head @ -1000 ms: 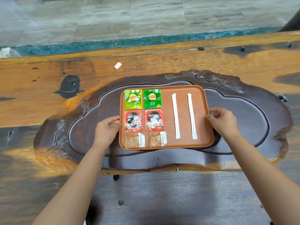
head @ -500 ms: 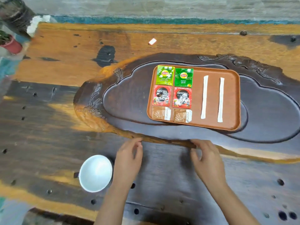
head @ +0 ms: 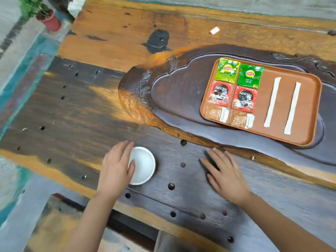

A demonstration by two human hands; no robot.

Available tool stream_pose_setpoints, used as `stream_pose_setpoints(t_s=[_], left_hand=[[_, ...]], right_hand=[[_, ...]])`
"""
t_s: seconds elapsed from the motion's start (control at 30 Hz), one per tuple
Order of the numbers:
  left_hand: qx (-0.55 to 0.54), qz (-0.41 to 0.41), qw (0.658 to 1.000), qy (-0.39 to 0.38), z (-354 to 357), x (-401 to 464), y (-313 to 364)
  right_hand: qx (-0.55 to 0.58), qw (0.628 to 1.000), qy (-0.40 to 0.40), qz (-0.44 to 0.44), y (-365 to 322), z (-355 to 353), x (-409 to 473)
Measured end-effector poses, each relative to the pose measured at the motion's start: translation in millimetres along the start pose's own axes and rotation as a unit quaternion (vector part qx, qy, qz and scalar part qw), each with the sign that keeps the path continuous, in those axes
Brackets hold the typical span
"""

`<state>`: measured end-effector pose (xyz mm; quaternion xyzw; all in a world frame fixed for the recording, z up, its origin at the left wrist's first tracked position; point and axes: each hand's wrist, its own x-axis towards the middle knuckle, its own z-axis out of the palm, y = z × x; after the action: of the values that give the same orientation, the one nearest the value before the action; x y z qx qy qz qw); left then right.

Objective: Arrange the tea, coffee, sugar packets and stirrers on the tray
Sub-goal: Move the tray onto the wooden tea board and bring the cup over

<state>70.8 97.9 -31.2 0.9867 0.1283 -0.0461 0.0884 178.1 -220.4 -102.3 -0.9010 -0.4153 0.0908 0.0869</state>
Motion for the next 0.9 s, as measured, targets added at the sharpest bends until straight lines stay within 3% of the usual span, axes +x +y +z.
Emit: stream_pose_setpoints(t_s=[0.13,0.2,0.3,0.37,0.6,0.9], left_hand=[[0.015,-0.036,0.998,-0.052,7.3,-6.4,-26.9],[-0.091,-0.093,0.99,-0.057,4.8,-9.0,-29.3],[-0.325,-0.219,0.914,-0.105,3.4,-12.7,-31.3],[-0.419,-0.268,0.858,-0.131,5.4,-15.5,-39.1],[-0.552,-0.258,0.774,-0.169,9.7,-33.2,-42.6],[-0.584,-0.222,0.768,-0.14,12.9,1.2,-28.0]], right_hand=[[-0.009,0.997,-0.075,0.007,7.9,7.8,0.9],[-0.012,0.996,-0.09,0.015,8.5,9.3,0.9],[-0.006,0.995,-0.093,0.021,8.4,9.8,0.6],[-0.003,0.996,-0.087,0.022,8.7,10.2,0.6],[-0.001,0.996,-0.085,0.02,9.6,11.9,0.0],[0.002,0.997,-0.078,0.018,9.0,12.0,0.3]])
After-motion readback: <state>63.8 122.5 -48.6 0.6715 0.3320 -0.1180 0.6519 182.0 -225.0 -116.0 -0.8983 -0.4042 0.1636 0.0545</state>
